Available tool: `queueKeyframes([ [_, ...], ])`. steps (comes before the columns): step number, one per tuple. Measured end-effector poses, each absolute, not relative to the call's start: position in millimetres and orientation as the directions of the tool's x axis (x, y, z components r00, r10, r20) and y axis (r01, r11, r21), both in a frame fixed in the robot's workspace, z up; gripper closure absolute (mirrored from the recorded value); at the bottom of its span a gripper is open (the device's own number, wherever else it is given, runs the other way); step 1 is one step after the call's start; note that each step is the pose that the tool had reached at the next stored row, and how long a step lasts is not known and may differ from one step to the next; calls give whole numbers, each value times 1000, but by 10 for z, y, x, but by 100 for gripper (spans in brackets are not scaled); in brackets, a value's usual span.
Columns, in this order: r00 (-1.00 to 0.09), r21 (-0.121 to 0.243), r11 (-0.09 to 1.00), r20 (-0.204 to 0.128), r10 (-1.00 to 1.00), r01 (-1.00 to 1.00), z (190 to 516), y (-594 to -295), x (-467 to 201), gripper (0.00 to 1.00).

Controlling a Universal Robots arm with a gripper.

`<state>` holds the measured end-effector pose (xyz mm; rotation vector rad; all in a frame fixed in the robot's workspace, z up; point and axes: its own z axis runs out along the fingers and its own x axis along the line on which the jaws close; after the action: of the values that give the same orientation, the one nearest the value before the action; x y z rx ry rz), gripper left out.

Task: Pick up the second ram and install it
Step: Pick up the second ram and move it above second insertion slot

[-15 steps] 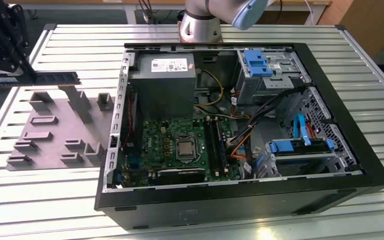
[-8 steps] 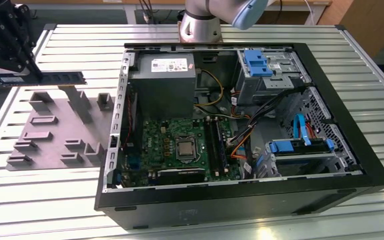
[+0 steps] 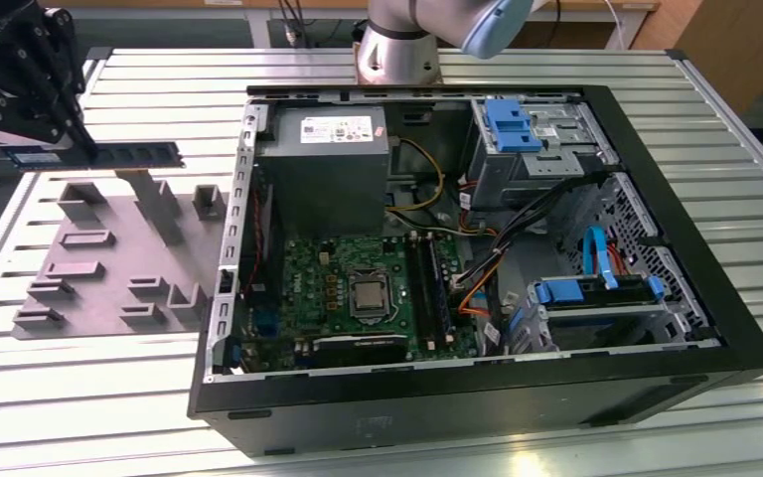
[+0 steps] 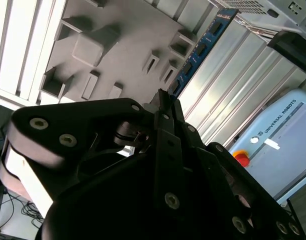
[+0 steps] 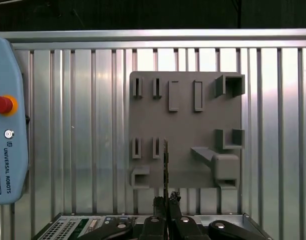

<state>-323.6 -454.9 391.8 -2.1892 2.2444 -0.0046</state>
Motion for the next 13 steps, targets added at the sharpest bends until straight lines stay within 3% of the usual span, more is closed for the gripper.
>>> queueKeyframes([
  [13, -25, -7, 25, -2, -1000, -1000, 3918, -4549, -3070, 86],
])
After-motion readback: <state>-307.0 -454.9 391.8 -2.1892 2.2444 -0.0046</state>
